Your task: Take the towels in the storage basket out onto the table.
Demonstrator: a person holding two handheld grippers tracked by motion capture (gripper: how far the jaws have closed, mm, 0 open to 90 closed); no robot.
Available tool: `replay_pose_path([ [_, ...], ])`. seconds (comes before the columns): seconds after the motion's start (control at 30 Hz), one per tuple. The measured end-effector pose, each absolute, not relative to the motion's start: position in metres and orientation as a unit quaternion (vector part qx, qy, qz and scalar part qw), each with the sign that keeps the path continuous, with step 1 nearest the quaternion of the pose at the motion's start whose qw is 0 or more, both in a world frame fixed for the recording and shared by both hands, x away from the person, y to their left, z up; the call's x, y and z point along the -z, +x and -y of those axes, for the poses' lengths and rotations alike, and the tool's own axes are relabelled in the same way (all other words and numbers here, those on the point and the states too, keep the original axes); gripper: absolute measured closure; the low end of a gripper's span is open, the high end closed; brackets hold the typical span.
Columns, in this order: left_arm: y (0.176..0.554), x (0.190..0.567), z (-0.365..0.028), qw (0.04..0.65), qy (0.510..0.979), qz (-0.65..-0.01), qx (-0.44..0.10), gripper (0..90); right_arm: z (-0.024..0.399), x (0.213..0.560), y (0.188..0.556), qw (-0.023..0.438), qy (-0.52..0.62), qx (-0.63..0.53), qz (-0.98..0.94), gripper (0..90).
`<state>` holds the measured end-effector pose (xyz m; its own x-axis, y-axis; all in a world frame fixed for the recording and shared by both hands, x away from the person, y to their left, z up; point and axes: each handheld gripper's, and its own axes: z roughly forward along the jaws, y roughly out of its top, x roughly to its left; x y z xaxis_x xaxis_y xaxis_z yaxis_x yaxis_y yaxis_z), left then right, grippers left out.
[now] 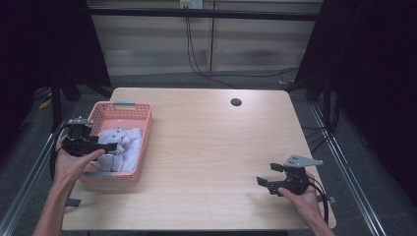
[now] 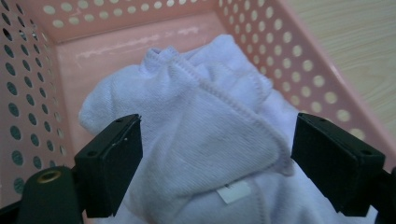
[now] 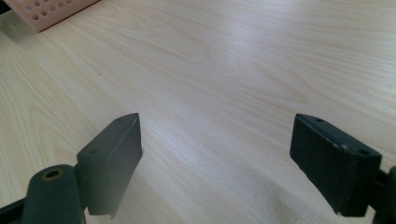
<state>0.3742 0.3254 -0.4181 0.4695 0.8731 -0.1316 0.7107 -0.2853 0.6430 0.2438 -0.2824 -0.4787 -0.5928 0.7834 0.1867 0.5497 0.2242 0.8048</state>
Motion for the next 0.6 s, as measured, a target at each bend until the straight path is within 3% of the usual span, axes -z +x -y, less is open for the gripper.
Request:
replay_pose_path([
  [0.3, 0.398, 0.437, -0.304, 0.263, 0.827, -0.491, -0.071, 15.3, 0.282, 0.480, 0.245, 0.130, 0.434, -0.444, -0.773, 16.3],
  [0.37, 0.401, 0.439, -0.297, 0.247, 0.832, -0.492, -0.068, 11.2, 0.282, 0.480, 0.245, 0.129, 0.433, -0.444, -0.773, 16.3],
  [0.43, 0.404, 0.443, -0.289, 0.229, 0.842, -0.485, -0.053, 0.0, 0.282, 0.480, 0.245, 0.130, 0.432, -0.445, -0.774, 16.3],
  [0.6, 0.412, 0.450, -0.276, 0.166, 0.855, -0.486, -0.070, 0.0, 0.281, 0.480, 0.244, 0.125, 0.431, -0.444, -0.776, 16.3],
])
